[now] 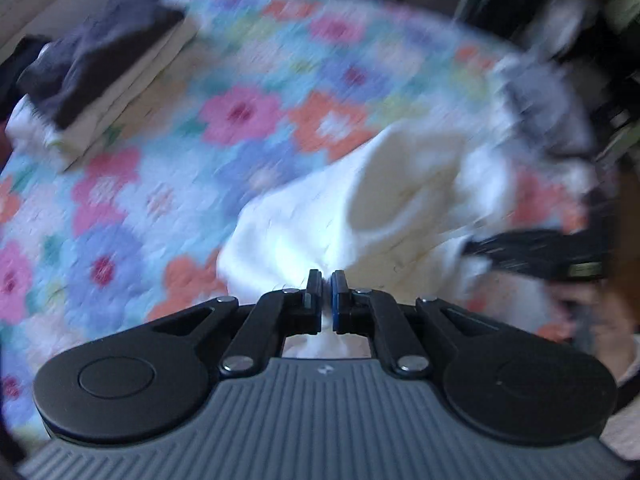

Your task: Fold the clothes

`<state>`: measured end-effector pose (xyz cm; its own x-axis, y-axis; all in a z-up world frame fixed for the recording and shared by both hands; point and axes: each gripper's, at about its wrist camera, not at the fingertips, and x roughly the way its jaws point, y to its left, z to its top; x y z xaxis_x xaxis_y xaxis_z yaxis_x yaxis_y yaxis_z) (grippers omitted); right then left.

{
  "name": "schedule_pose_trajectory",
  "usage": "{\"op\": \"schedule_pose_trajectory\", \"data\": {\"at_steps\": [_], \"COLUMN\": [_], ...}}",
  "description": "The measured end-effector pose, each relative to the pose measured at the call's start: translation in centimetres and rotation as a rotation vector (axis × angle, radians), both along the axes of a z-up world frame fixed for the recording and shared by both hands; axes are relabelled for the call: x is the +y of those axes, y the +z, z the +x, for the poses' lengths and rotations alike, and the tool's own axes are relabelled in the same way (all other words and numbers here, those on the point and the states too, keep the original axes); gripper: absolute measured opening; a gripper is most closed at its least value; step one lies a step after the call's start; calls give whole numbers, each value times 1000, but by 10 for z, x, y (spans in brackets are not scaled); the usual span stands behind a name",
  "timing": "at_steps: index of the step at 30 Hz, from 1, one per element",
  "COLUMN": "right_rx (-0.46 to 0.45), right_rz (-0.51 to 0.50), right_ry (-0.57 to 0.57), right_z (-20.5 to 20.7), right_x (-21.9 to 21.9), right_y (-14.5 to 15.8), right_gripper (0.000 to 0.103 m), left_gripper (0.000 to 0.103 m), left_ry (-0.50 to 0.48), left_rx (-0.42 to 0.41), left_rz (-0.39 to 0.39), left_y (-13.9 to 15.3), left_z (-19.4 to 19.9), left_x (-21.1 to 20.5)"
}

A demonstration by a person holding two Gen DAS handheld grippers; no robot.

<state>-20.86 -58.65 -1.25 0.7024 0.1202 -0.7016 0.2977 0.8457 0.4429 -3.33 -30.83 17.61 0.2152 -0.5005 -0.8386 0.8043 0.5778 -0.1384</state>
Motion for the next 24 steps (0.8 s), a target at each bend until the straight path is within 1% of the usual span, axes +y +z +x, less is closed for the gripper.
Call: {"op": "schedule_pose_trajectory", "data": {"at_steps": [1, 3, 5, 6, 7, 8, 9, 10, 12, 13, 15, 16, 17, 18, 19, 20, 21, 22, 23, 24], "right_rx": [-10, -39, -56, -16, 51, 108, 143, 167, 181, 181, 171, 165, 160, 150, 140, 126, 110, 94, 87, 94], "right_rz": [-9, -47, -142, -229, -336, -427, -444, -422, -313, -269, -214, -186, -157, -119, -83, -56, -53, -84, -154, -248], "right_ry": [-26, -81, -147, -167, -179, -159, -112, -59, -7, 4, 16, 16, 13, 7, -3, -18, -41, -81, -134, -180], "right_z": [-4, -13, -25, -24, -20, -14, -10, -7, -6, -7, -8, -9, -11, -15, -20, -26, -35, -41, -47, -54], "right_x": [-7, -19, -26, -22, -16, -5, 5, 14, 24, 27, 32, 33, 32, 31, 31, 29, 28, 25, 23, 24], "right_y": [1, 7, 12, 10, 4, -6, -17, -29, -44, -47, -46, -44, -42, -38, -33, -26, -17, -9, 2, 12], "right_gripper": [6, 6, 5, 5, 6, 6, 5, 5, 5, 5, 5, 5, 5, 5, 5, 4, 3, 2, 2, 2], "left_gripper": [4, 4, 4, 4, 5, 7, 7, 7, 7, 8, 16, 23, 27, 28, 30, 36, 42, 55, 64, 68], "left_ry": [-1, 7, 16, 21, 26, 34, 45, 58, 86, 96, 132, 156, 175, 184, 176, 144, 106, 71, 41, 15], "left_rx": [-20, -6, 1, -19, -40, -68, -103, -119, -97, -76, -69, -73, -76, -74, -81, -105, -140, -171, -188, -180], "left_rz": [-34, -94, -140, -141, -141, -131, -110, -84, -36, -44, -89, -105, -106, -99, -83, -56, -26, -2, 11, 14], "left_y": [4, -3, -18, -32, -46, -60, -76, -92, -119, -130, -148, -157, -165, -175, -183, -189, -193, -198, -203, -208], "left_z": [-4, -6, -6, -6, -6, -6, -5, -2, 8, 14, 28, 36, 44, 52, 60, 64, 67, 69, 71, 73], "left_x": [3, 6, 7, 5, 4, 3, 2, 3, 6, 10, 17, 19, 20, 18, 15, 11, 7, 2, -2, -6]}}
